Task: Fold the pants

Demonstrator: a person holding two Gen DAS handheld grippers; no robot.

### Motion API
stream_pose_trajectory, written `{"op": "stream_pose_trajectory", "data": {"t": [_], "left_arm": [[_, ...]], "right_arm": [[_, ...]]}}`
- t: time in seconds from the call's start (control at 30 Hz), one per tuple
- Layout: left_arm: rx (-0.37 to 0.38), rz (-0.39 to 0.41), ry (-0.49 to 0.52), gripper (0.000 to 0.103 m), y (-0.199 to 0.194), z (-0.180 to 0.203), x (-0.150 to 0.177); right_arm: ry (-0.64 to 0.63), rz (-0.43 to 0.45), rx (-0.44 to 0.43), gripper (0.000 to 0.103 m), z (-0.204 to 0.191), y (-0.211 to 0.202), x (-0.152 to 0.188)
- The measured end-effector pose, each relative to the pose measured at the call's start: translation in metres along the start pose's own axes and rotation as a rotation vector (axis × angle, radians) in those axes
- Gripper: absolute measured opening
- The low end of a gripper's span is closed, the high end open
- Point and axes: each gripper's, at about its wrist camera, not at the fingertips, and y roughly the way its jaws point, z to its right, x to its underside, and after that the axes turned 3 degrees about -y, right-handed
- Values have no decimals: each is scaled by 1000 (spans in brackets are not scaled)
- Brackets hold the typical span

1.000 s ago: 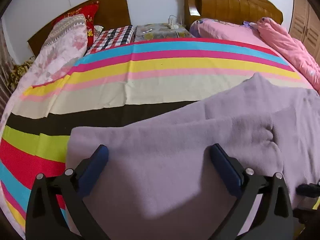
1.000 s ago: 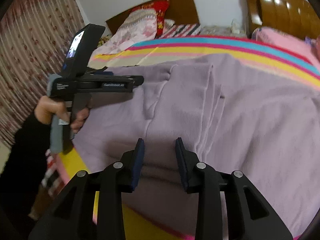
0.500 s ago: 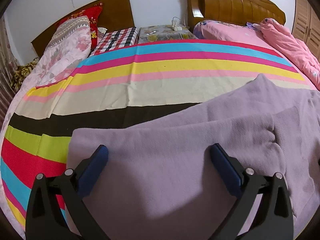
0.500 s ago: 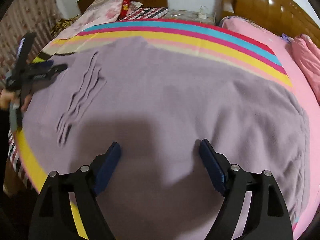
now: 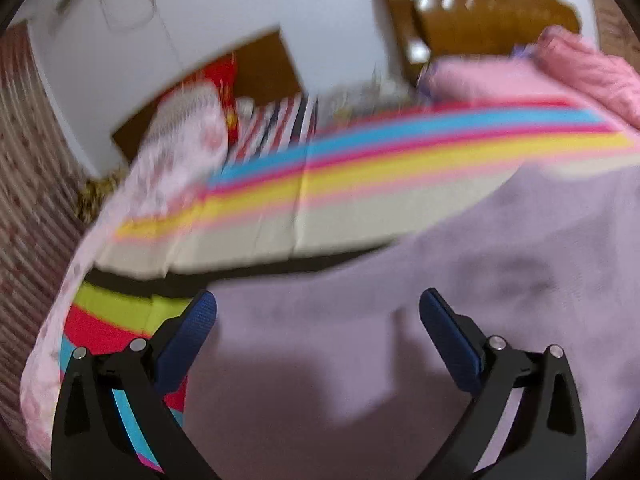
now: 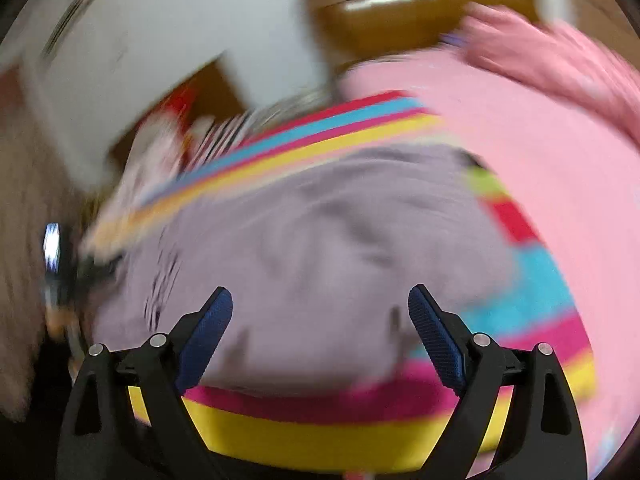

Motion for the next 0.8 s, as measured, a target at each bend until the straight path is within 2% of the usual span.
{"op": "stream_pose_trajectory", "data": {"t": [0.07,0.17,0.27,0.33,0.43,0.53,0.73,0.8], "left_arm": [[117,78,0,101,-24,20,-15],[238,106,83,101,-30,60,-30],[231,81,162,101,-16,94,-30],[250,53,174,101,-7,103,-26],[256,-12,196,101,10,113,-11],[274,-96,196,101,26,118,-4],[301,-126,172,102,35,114,-4],[313,-136,159,102,36,113,-5]], "right_arm": [[175,10,-30,87,43,-12,14],[282,-12,-42,87,66,-6,27],[296,0,-86,87,61,3,23],[285,-6,-106,87,50,13,15],[292,-84,-109,87,45,34,9],[278,-100,-89,86,40,40,2],[288,-108,-32,87,39,47,-7],[246,-121,-12,84,34,46,-5]]}}
